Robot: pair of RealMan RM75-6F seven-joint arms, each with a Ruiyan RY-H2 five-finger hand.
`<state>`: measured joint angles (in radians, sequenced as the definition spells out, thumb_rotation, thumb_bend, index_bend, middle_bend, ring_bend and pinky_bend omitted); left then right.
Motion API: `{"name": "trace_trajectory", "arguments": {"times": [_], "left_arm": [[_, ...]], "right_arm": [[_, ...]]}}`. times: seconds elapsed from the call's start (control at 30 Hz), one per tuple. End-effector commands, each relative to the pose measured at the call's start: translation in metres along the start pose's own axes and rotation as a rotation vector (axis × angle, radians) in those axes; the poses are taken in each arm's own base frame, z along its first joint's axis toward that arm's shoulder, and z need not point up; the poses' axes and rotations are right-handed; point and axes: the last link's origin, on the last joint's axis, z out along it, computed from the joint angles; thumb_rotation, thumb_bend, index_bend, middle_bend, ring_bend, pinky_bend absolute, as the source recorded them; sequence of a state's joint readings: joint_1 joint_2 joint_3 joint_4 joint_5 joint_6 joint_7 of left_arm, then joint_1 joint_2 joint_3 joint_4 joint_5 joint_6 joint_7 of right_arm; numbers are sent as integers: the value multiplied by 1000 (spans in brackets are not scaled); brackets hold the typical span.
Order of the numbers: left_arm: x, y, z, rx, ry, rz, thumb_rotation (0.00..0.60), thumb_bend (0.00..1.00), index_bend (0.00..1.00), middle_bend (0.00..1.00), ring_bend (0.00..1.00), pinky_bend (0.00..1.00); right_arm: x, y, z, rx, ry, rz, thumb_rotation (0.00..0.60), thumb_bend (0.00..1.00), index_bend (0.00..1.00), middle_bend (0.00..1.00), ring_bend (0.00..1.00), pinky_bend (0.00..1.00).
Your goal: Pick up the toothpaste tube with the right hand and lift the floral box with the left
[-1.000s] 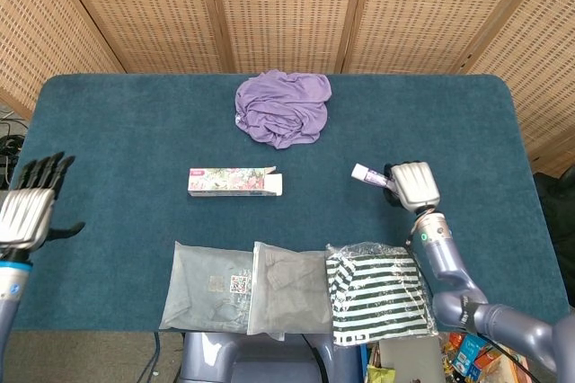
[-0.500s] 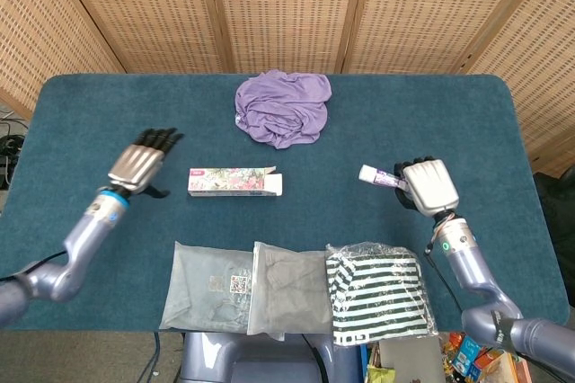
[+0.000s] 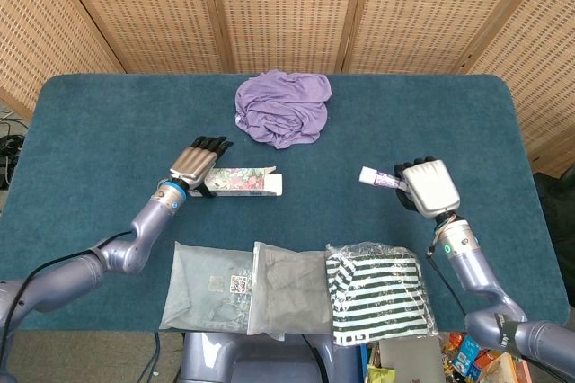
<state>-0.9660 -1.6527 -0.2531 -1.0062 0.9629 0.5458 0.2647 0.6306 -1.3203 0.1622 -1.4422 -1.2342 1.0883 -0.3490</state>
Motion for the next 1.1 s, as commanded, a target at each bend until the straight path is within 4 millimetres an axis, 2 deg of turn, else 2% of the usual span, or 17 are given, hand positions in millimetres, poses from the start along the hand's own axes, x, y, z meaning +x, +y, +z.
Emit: {"name": "trace_trajectory", "arguments": {"times": [0.03,0.13,0.27,0.4,0.53,0.67,0.77,0.97,1.1], "left_arm": [[-7,6,6,9,-3,24,600,182,56,28,45,154],[-13,8,9,23,-16,38,600,182,151,156,160,298],[-22,11,13,44,-18,52,600,182,396,354,339,460],[-25,15,15,53,0,26,600,187,550,501,466,548],[-22,16,13,47,26,-12,600,195,584,524,490,559],[-10,13,6,27,76,-70,600,197,592,527,494,559],[-1,9,-3,-4,115,-149,600,241,596,530,498,559],[17,6,-28,-144,175,-352,600,261,596,530,498,549],[19,10,-42,-276,173,-442,600,261,596,530,498,548]], "right_arm": [[1,1,0,1,2,-2,600,643,619,628,508,453],[2,1,-1,1,4,0,600,643,618,628,508,453],[3,1,-3,3,8,-1,600,643,618,628,508,453],[5,2,-5,5,13,-4,600,643,619,628,508,453],[10,3,-7,7,25,-11,600,643,619,628,508,453],[18,4,-11,16,44,-22,600,643,619,628,508,453],[24,4,-15,28,57,-42,600,643,619,628,508,453],[42,2,-21,55,99,-95,600,643,619,628,508,453],[57,1,-24,70,140,-145,600,644,618,630,508,453]]}}
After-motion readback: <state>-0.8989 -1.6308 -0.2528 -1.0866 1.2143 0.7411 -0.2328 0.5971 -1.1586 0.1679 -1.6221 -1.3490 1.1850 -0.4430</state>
